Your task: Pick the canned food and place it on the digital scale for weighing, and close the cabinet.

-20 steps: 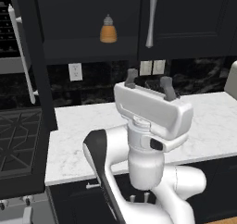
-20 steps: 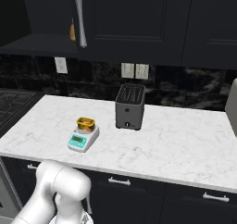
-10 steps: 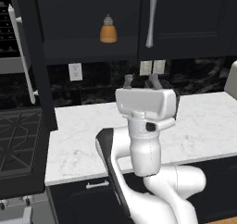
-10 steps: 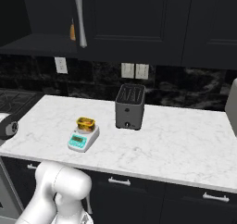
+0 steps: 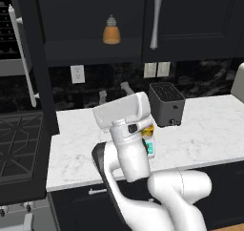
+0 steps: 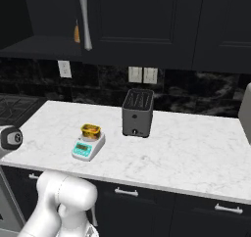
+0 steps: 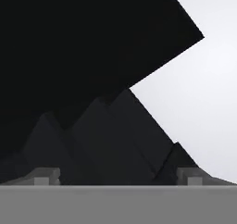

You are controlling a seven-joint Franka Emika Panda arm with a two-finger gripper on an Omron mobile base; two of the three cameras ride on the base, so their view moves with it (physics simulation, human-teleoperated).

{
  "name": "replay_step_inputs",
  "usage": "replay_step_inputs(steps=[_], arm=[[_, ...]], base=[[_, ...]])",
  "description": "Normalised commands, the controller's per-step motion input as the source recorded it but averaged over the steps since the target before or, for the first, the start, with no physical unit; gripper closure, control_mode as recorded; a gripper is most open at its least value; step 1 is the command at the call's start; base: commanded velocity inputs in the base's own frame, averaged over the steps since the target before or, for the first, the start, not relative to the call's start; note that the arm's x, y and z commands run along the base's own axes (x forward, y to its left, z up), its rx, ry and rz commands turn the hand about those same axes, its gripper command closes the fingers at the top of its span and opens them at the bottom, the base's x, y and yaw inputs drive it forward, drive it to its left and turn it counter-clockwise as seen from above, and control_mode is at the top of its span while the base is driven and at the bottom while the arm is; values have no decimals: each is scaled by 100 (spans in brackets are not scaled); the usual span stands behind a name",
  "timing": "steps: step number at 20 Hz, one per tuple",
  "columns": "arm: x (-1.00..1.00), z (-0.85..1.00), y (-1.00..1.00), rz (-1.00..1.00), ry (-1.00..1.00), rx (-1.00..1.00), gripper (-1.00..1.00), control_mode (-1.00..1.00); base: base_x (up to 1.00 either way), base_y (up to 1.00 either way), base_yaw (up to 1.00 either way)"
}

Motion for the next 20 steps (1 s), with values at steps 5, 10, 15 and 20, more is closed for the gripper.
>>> replay_step_inputs(steps=[5, 10, 15, 20], arm=[[40, -25, 52, 20, 38, 0, -100, -100], [31, -86, 23, 20, 22, 0, -100, -100], [11, -51, 72, 17, 0, -3, -100, -100], [0, -1, 100, 3, -2, -14, -100, -100]], base=[[0, 0, 0], [0, 0, 0], [0, 0, 0], [0, 0, 0]])
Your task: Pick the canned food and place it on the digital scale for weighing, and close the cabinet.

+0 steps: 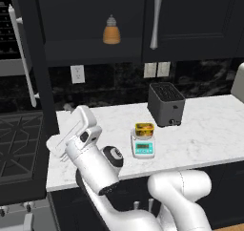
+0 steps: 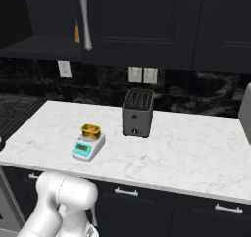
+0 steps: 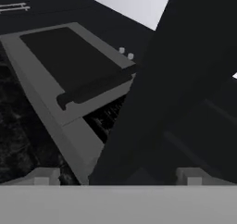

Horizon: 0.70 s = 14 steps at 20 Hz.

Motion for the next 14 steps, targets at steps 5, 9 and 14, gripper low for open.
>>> replay_step_inputs(steps=[5, 9, 14], arm=[[9, -31, 100, 1, 16, -14, -100, -100], [17, -10, 100, 0, 7, -19, -100, -100], [3, -7, 80, 0, -3, -10, -100, -100]], base=[[0, 0, 0], [0, 0, 0], [0, 0, 0]])
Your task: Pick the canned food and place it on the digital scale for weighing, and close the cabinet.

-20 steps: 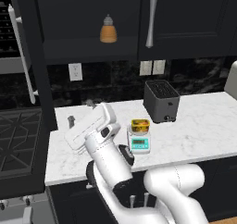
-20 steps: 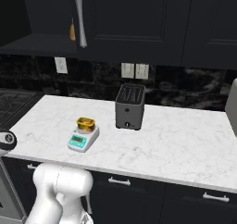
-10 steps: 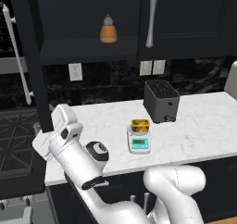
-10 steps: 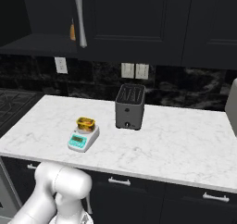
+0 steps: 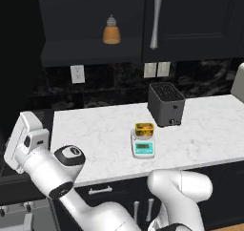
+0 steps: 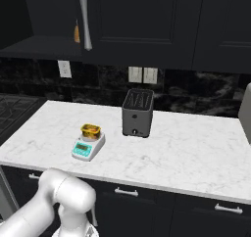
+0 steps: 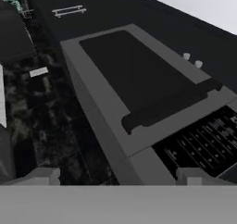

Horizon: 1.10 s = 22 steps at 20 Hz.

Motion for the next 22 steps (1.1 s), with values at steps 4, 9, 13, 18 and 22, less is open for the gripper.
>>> replay_step_inputs(steps=[4, 9, 13, 18, 22], arm=[[0, -70, 65, 0, 6, -10, -100, -100], [-13, -83, 33, 2, 10, -8, -100, -100], [29, 32, 68, 0, -16, -1, -100, -100], [39, 68, 44, 0, -18, 0, -100, -100], [-1, 82, -42, 0, -20, 2, -100, -100]], base=[[0, 0, 0], [0, 0, 0], [0, 0, 0], [0, 0, 0], [0, 0, 0]])
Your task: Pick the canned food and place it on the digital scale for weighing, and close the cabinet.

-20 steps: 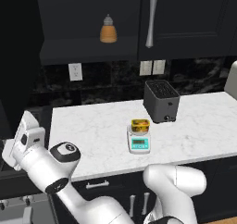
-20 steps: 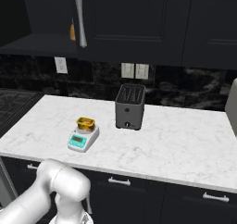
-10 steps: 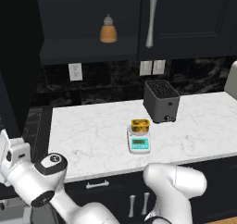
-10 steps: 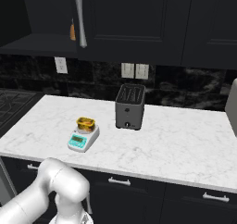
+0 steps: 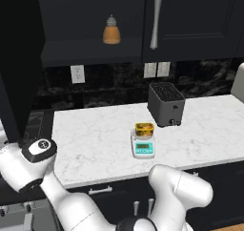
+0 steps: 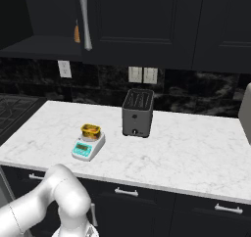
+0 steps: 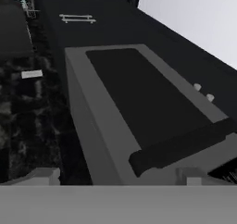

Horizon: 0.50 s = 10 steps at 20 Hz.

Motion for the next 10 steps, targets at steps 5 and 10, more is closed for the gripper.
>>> replay_step_inputs(steps=[5, 10], arm=[[-30, 92, -53, 0, -37, 9, -100, -100], [-51, 72, -62, 0, -45, 23, -100, -100]], base=[[0, 0, 0], [0, 0, 0]])
